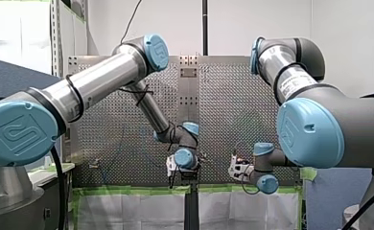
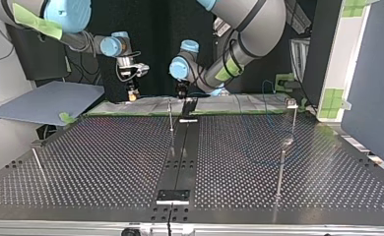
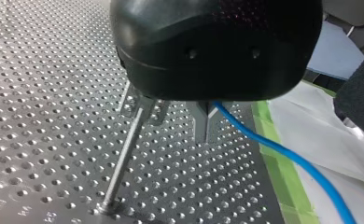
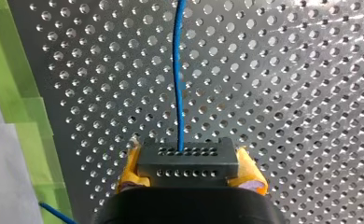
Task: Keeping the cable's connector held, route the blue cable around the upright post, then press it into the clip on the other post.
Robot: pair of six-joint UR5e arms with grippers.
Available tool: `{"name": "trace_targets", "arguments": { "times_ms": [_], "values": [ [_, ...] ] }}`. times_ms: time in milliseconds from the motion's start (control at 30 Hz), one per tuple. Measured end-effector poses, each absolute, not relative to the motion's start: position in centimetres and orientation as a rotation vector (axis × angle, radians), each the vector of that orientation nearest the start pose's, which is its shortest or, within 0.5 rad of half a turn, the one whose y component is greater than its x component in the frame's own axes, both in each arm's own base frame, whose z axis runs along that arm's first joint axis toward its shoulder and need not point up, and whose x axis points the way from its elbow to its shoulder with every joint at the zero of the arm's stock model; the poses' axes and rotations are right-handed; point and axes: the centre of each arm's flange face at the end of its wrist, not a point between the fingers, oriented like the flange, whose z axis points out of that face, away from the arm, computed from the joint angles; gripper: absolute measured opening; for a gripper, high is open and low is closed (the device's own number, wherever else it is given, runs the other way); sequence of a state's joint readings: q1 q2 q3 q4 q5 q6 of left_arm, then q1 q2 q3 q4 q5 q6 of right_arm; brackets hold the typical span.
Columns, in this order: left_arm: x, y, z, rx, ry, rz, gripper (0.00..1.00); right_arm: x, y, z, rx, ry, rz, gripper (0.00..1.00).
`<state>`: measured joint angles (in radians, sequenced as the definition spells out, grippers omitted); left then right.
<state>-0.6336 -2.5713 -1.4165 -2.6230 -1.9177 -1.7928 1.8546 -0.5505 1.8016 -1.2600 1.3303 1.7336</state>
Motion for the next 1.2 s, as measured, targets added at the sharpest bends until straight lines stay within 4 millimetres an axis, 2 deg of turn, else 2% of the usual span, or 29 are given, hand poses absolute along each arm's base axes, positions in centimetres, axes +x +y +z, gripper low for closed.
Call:
{"name": "trace_targets", "arguments": {
  "times_ms": [367,967,1200],
  "values": [
    [48.7,-47.9,-3.0,0.155,1.874,-0.273,0.00,30.9,-52.4,-8.9,1.516,-1.065,1.683,0.00],
    [49.3,-47.4,-2.8,0.156,1.873,-0.274,0.00,31.2,-53.1,-8.7,1.530,-1.048,1.667,0.00],
    [50.4,-47.3,-2.3,0.145,1.861,-0.277,0.00,31.4,-53.5,-8.5,1.527,-1.042,1.672,0.00]
  ]
}}
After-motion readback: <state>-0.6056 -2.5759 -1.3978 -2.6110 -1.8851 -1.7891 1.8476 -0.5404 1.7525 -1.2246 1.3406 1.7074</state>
